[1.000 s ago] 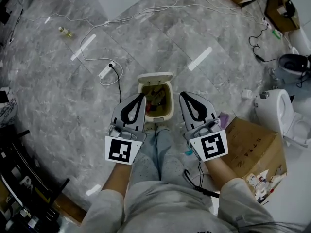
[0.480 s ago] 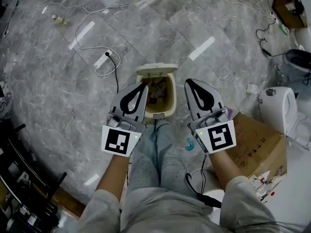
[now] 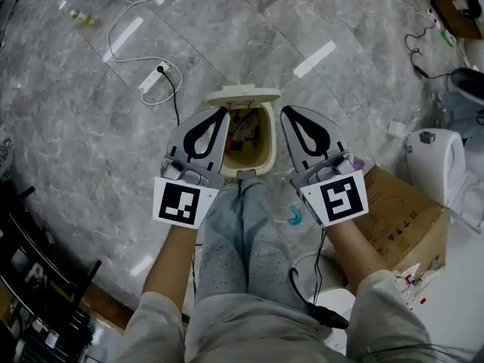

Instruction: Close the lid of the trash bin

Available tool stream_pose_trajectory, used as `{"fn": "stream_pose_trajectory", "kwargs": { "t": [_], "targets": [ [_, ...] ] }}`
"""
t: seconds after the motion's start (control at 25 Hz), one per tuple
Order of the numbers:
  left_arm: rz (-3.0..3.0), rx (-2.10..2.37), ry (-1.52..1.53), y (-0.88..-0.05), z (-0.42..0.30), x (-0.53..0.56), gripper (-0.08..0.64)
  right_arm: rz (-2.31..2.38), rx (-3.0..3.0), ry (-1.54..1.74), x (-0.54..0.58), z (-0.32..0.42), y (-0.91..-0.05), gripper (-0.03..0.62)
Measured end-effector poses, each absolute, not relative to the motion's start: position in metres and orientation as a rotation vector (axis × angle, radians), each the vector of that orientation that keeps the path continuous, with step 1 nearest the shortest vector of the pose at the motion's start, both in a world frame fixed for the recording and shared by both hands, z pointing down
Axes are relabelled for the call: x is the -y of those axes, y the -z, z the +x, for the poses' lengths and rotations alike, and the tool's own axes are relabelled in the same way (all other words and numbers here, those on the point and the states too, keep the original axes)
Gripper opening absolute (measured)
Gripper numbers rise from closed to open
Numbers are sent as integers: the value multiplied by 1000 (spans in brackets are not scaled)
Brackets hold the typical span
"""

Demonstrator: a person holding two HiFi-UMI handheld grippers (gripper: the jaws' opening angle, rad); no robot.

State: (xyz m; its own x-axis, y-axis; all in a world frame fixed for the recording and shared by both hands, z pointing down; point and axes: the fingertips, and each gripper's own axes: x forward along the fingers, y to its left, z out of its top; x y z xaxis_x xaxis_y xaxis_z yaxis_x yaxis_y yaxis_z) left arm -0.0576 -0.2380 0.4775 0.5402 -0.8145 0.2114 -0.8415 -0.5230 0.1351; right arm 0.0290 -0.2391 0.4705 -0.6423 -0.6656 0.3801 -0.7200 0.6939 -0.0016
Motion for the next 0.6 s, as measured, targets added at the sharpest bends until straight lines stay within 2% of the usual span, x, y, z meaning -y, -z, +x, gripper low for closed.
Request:
{"fn": "stream_pose_trajectory", "kwargs": {
  "t": [0.6],
  "targets": [
    [2591,1322,-281,-530,-60,265,21,1017,2573,-230,278,16,-516,32]
  ]
}}
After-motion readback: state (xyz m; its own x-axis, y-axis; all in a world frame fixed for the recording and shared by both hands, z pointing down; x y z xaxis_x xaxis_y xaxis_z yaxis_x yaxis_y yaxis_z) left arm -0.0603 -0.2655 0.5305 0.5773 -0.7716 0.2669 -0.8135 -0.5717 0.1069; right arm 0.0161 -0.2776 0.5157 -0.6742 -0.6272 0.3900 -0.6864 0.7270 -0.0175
